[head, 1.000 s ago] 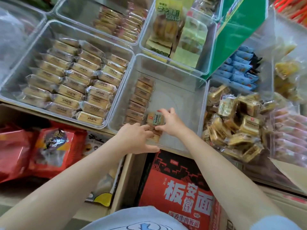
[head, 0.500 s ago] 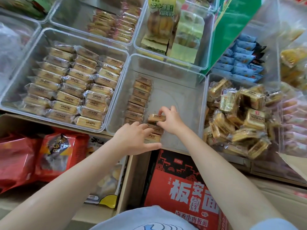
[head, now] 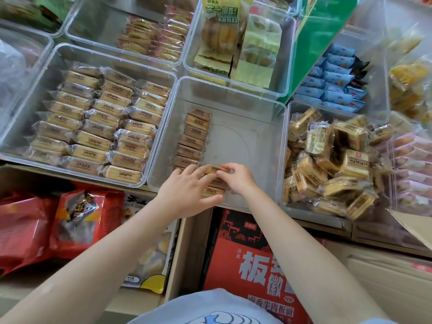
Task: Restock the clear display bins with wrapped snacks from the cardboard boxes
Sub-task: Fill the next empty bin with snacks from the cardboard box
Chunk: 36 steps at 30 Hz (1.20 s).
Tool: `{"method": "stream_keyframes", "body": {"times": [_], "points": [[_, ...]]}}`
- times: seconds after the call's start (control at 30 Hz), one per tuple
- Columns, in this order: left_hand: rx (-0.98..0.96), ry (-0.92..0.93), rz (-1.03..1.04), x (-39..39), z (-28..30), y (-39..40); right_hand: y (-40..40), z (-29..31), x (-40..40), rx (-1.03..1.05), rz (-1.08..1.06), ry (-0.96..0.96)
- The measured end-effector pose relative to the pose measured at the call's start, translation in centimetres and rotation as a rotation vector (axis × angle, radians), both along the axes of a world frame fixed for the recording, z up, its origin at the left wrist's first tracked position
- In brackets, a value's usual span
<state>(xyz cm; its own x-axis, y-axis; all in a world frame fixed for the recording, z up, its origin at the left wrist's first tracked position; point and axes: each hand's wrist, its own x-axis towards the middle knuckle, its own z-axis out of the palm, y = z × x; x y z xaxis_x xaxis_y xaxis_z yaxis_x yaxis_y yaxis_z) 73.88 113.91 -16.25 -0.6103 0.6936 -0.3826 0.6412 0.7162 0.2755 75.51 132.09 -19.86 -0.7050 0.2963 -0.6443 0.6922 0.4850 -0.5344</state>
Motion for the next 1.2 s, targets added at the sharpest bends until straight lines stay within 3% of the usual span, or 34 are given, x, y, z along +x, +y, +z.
{"method": "stream_keyframes", "body": {"times": [0.1,0.67,0.8,0.97,1.1,1.2], "points": [[-0.018,-0.05,0.013,-0.2,0.3,0.2,-0.1,-0.1,-0.4,-0.01,-0.029,-0.057],[0.043,0.041,0.05,0.3,0.3,-0.1,-0.1,0.2,-1.3,0.134,0.326,-0.102],[0.184,-0.019,0.135,1.0,1.2,-0.7,1.6,3.1,1.0,0.088,0.37,-0.058],[0.514,0.043,0.183,5.1,3.4,1.9,5.6,12.3,7.1,0.091,0.305,0.27],[0.581,-0.155,0.117,12.0,6.6,8.4,10.3,20.4,16.4,0.238,0.11,0.561],[0.6,-0.335,0.023,18.4,8.3,13.7,14.9,24.2,24.8,0.364,-0.05,0.641]]}}
